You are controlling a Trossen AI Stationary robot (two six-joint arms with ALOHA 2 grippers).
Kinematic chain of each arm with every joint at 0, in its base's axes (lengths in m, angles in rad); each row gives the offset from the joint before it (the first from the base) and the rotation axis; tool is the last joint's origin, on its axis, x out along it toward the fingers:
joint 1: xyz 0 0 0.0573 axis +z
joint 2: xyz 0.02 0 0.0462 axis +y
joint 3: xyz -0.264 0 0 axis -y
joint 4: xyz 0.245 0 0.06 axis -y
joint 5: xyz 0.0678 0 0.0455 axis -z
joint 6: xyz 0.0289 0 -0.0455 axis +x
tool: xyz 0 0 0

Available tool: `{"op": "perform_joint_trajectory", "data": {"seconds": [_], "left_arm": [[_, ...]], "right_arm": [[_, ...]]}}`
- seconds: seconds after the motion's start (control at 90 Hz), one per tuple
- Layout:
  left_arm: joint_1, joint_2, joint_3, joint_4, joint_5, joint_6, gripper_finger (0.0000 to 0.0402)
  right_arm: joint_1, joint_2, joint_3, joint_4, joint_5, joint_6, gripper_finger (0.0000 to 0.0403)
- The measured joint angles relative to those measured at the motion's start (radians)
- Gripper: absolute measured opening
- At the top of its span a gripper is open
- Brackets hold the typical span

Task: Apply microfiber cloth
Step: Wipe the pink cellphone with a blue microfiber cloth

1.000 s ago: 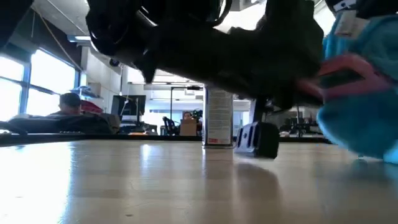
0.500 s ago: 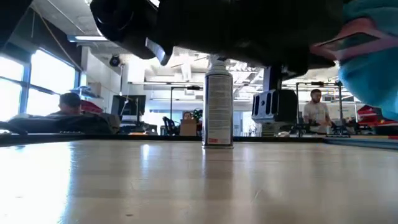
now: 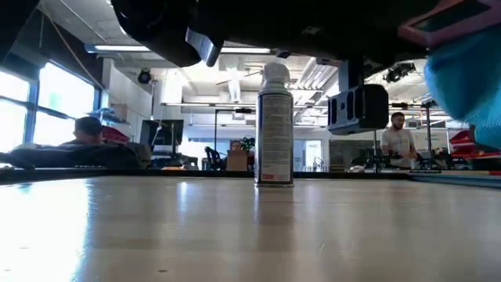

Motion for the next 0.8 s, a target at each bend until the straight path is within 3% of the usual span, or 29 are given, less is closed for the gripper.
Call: {"op": "perform_joint_trajectory", "data": {"seconds": [0.211,0.356,0.8], "left_arm": [[0.002,0.0,0.0,0.006,-0.026,0.029,0.0012],[0.005,-0.005,0.003,0.042,-0.044,0.009,0.0012],[-0.012,-0.025,0.006,0.083,-0.033,-0.005,0.0012]], "right_arm": [[0.027,-0.002,0.0,-0.017,-0.06,0.029,0.0],[0.034,-0.036,-0.005,-0.124,-0.055,0.084,0.0],[0.07,-0.255,-0.005,-0.347,-0.042,0.189,0.0]]}}
